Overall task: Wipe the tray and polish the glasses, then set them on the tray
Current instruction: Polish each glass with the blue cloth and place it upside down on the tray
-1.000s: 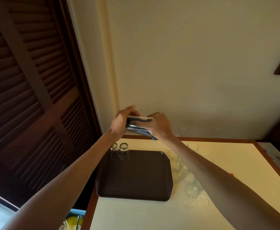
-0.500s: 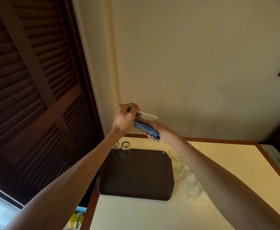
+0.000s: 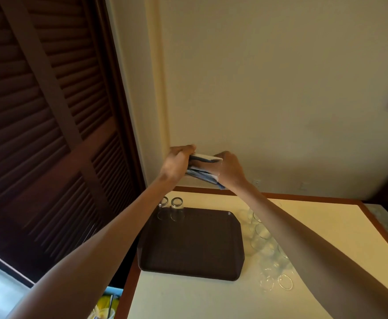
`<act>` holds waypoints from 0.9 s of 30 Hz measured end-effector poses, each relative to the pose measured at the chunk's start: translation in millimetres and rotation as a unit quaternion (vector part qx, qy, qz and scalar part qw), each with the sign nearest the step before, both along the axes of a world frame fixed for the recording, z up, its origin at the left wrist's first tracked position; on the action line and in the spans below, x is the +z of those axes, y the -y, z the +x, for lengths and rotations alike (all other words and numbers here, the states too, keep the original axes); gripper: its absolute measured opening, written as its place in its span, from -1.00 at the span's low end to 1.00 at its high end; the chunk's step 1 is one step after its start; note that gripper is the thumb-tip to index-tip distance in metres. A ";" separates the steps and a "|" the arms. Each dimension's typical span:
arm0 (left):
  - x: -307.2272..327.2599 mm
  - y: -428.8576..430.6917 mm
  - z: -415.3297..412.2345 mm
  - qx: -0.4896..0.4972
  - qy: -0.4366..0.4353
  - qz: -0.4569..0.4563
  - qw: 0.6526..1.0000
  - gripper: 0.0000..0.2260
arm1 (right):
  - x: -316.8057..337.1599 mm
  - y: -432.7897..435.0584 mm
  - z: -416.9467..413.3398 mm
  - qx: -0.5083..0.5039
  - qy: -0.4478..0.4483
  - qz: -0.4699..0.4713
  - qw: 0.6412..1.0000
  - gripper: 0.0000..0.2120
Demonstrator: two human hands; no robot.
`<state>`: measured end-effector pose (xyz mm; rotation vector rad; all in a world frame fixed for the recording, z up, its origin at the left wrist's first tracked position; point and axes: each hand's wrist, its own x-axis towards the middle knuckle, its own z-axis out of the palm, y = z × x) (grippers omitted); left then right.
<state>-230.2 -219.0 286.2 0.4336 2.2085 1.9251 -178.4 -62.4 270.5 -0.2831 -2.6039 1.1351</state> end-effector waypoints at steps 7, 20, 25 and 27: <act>2.6 4.1 4.5 -0.062 -0.114 0.041 0.991 -0.59 | 11.3 9.3 9.1 0.042 0.114 -0.255 0.959 -0.64; 0.5 1.2 1.8 0.016 0.014 0.001 1.000 -0.48 | 12.4 10.6 11.4 -0.018 0.004 0.075 0.997 -0.90; -1.1 5.9 8.1 0.015 -0.090 -0.002 0.996 -0.50 | -6.4 22.2 10.0 0.004 0.183 -0.355 0.917 -0.64; -3.3 7.8 9.5 -0.013 -0.041 0.047 0.998 -0.52 | -5.9 22.1 11.4 -0.008 0.129 -0.278 0.952 -0.72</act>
